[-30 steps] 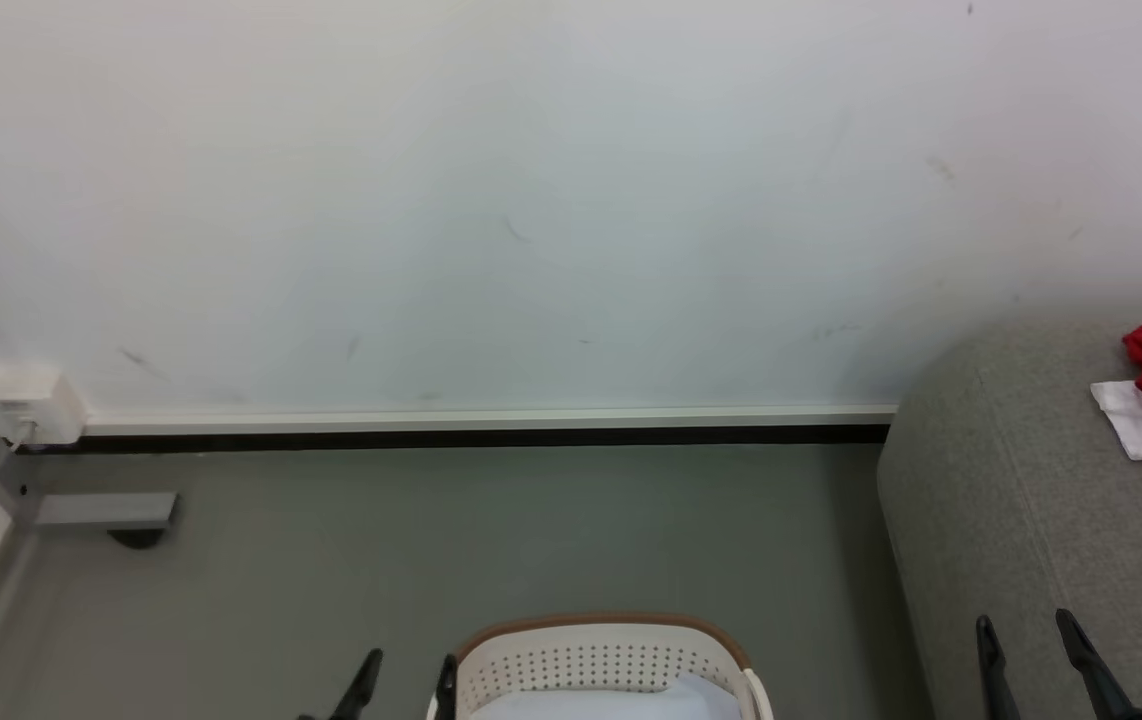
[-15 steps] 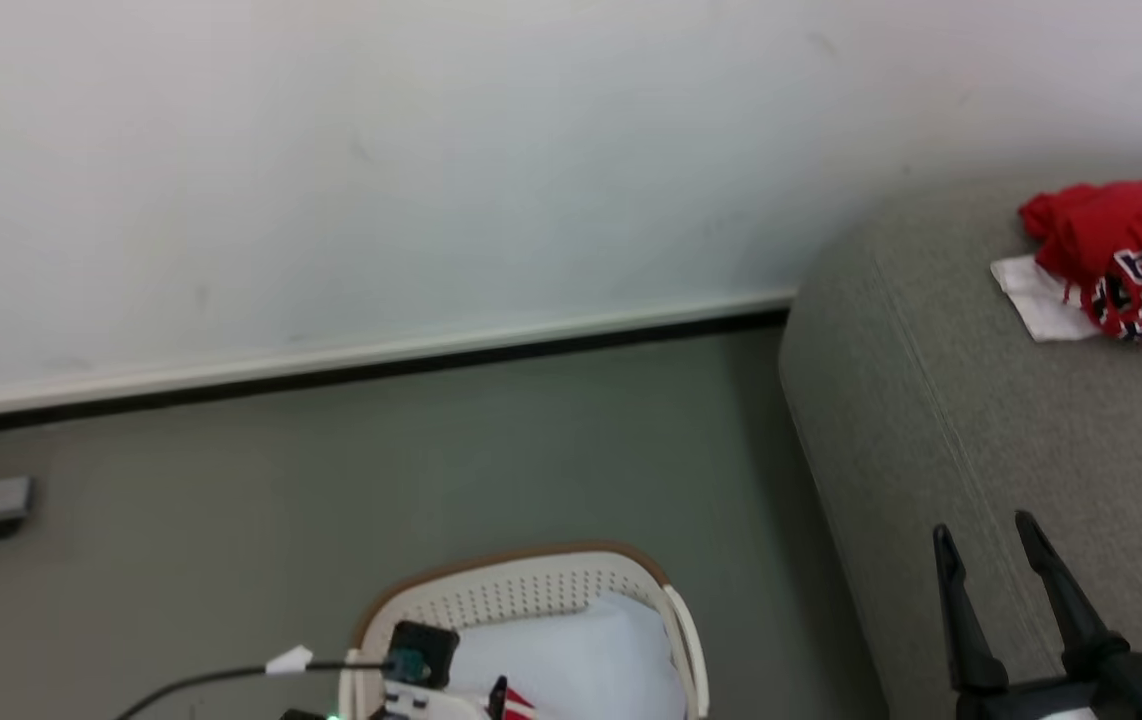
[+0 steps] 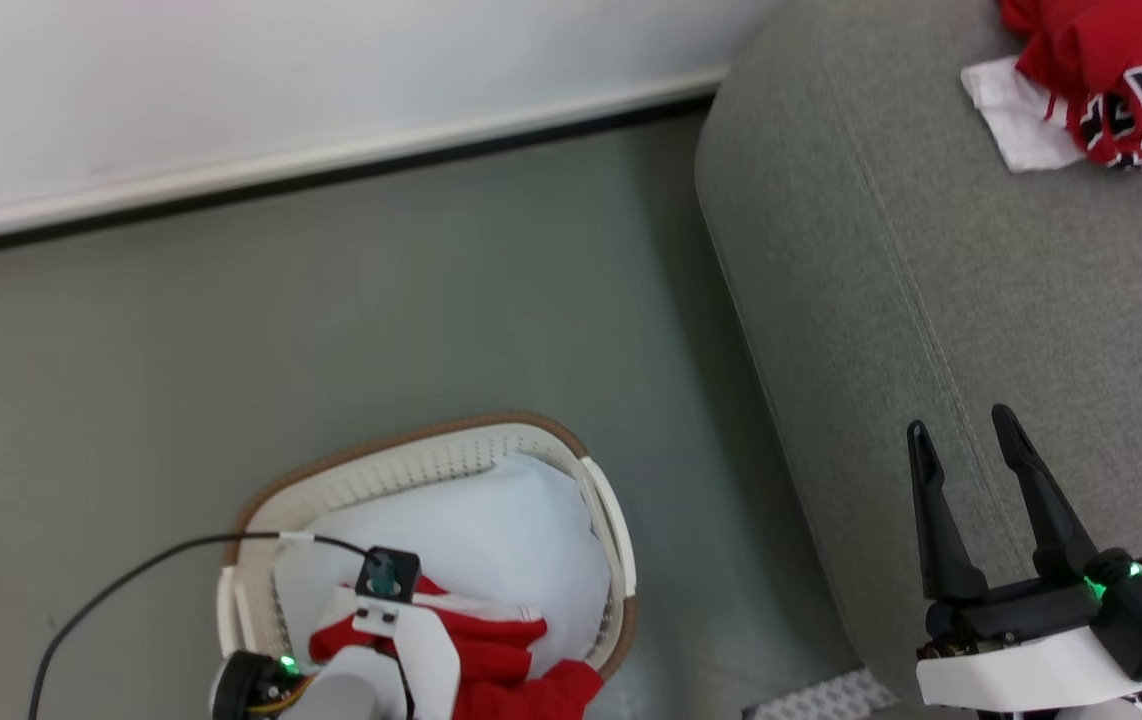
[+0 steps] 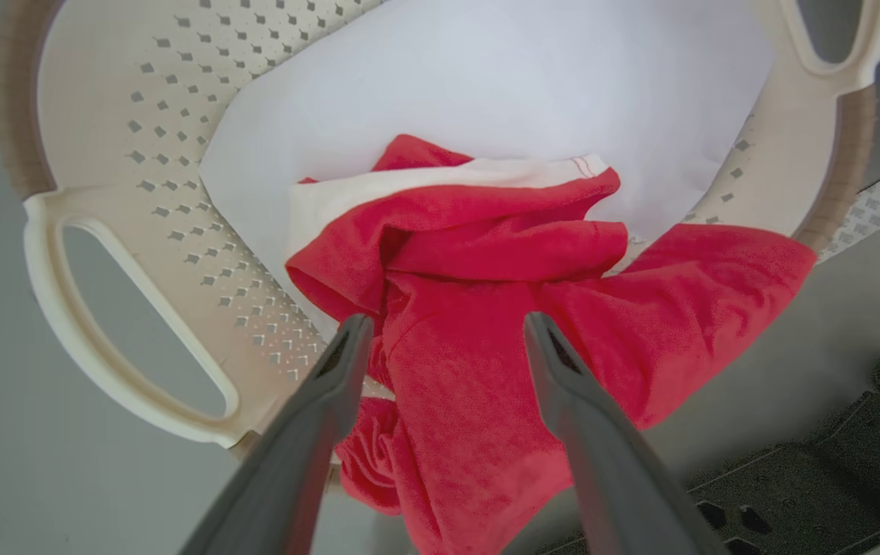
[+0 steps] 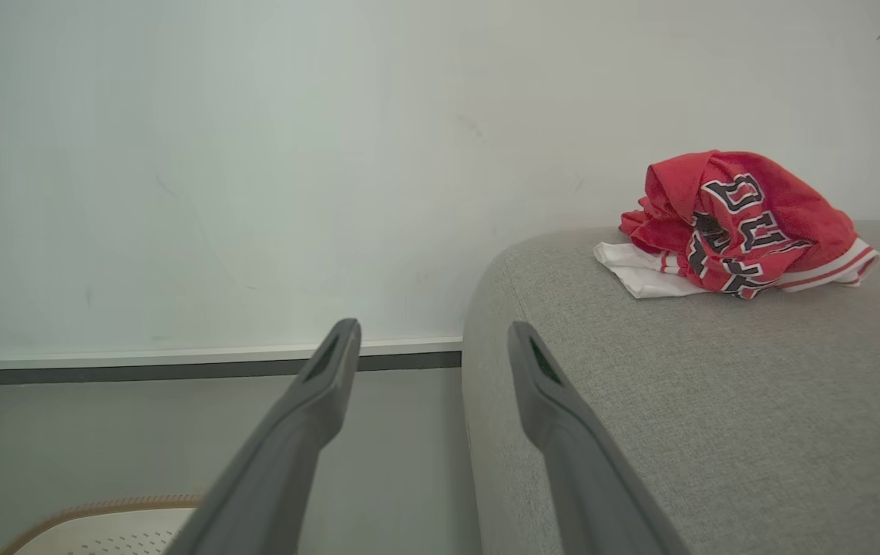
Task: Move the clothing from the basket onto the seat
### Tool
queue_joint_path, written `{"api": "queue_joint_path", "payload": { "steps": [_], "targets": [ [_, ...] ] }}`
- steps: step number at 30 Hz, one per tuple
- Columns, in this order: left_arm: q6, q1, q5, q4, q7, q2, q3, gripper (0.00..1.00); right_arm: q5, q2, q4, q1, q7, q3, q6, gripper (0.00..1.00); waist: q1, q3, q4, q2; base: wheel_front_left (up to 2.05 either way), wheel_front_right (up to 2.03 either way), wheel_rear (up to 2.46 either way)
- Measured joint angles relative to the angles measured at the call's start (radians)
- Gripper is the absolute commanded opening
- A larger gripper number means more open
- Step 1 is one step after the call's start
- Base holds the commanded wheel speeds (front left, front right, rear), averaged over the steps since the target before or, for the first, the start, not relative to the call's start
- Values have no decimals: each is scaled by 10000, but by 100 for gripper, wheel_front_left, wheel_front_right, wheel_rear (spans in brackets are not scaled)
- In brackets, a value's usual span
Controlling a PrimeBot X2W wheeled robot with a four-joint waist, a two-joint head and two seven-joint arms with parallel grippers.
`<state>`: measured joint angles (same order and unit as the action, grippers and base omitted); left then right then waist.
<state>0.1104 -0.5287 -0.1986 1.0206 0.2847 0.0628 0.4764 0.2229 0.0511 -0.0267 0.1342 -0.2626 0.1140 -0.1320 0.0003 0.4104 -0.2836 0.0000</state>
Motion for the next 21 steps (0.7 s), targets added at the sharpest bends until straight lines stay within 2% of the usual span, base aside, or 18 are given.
{"api": "queue_joint_path", "payload": {
  "steps": [7, 21],
  "targets": [
    [-17, -937, -134, 951, 380, 58, -84, 100, 366, -2, 226, 513, 0, 278, 0, 100, 0, 1321, -402, 0, 0, 0, 0],
    [-54, -2319, -198, 1722, 936, 754, -79, 100, 1321, -2, 723, 1285, 0, 466, 0, 100, -1, 3488, -1045, 0, 0, 0, 0]
  ]
}}
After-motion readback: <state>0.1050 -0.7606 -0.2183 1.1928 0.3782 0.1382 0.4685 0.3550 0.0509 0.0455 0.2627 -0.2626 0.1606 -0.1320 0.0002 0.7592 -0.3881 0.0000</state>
